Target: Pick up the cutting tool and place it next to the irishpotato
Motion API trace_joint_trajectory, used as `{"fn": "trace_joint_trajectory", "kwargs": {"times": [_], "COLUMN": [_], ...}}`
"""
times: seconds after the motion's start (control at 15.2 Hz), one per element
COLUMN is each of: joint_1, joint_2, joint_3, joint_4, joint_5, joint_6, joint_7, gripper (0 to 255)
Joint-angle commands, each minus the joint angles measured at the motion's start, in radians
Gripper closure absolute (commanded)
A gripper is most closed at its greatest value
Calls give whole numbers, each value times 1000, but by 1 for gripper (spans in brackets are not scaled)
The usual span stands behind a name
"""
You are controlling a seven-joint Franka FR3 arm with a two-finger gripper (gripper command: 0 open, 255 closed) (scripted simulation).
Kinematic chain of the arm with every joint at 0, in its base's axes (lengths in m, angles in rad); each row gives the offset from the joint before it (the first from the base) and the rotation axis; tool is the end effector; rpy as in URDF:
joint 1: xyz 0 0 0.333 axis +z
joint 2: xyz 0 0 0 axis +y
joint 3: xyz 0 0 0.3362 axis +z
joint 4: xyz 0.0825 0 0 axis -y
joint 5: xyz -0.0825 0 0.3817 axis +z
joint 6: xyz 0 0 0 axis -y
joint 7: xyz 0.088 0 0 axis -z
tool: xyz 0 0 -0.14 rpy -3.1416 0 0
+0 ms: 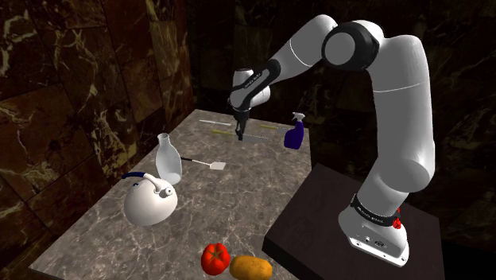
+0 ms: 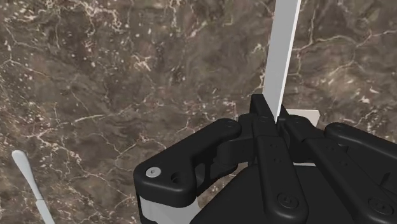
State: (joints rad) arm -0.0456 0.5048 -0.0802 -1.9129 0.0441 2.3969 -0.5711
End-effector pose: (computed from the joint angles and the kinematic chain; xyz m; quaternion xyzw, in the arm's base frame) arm 0.6300 -0.0766 0.2151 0.9777 0.2095 -0.0104 0.0012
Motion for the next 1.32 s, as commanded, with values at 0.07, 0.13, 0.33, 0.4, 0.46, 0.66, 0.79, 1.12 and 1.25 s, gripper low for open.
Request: {"fn": "trace_joint_trajectory", "kwargs": {"times": [0.07, 0.13, 0.33, 0.4, 0.46, 0.66, 0.79, 1.12, 1.25], "joint_1": [49, 64, 109, 124, 140, 186, 217, 297, 329], "joint_2": [-71, -90, -146, -163, -180, -226, -254, -313, -332], "joint_3": [8, 11, 22, 26, 31, 47, 60, 99, 117], "joint_4": [-114, -147, -238, -266, -293, -367, -411, -502, -531], "joint_5": [-10, -13, -22, -25, -28, -36, -42, -54, -57], "joint_6": [43, 56, 92, 103, 113, 141, 157, 189, 199], "joint_7": [61, 80, 140, 162, 183, 252, 300, 427, 481], "gripper": [255, 255, 255, 255, 255, 255, 255, 255, 255]}}
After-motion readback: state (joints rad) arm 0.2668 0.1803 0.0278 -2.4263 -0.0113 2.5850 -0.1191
